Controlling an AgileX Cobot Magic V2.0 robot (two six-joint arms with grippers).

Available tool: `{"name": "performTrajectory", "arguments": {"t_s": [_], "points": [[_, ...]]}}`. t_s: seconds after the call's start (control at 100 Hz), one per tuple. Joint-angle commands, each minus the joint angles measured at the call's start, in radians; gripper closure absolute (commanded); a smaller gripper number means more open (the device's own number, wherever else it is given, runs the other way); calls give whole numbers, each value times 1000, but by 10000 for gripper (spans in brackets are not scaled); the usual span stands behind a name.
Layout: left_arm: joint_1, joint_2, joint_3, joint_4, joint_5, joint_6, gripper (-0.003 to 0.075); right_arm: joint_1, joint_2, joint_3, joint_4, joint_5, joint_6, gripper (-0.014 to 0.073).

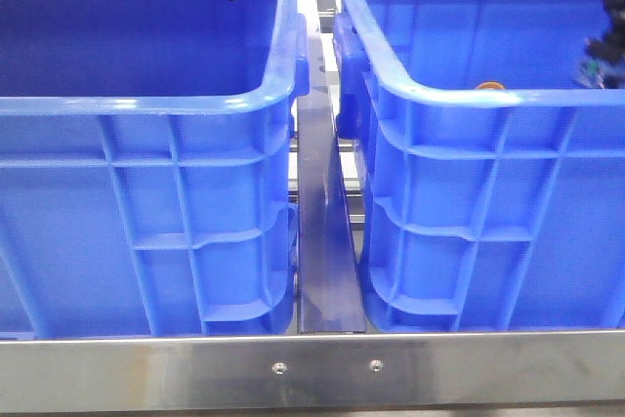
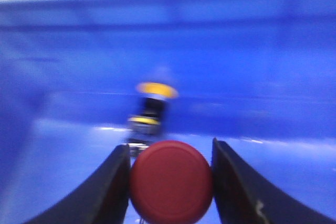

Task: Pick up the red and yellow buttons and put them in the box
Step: 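Carry the red button with the right gripper into the other bin and release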

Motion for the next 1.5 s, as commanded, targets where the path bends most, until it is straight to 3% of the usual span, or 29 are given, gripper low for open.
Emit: {"name": "performTrajectory", "arguments": {"t_s": [0.0, 0.46, 0.81, 1.04, 1.13, 1.28, 1.49], "points": [[-6, -37, -27, -33, -31, -2, 176, -6, 6, -35, 20, -88, -9, 349], [-6, -37, -27, -33, -31, -2, 176, 40, 198, -177, 28, -99, -9, 349], [-6, -37, -27, -33, -31, -2, 176, 138, 268, -233, 27, -264, -96, 349], [-6, -37, -27, -33, -32, -2, 176, 144, 285, -234, 28, -267, -96, 344], [-6, -37, -27, -33, -37, -2, 176, 144, 283, -234, 28, -267, -95, 297], [-6, -37, -27, -33, -37, -2, 176, 144, 283, -234, 28, -227, -95, 122], [-6, -37, -27, -33, -37, -2, 176, 144, 279, -234, 28, -204, -95, 106]]}}
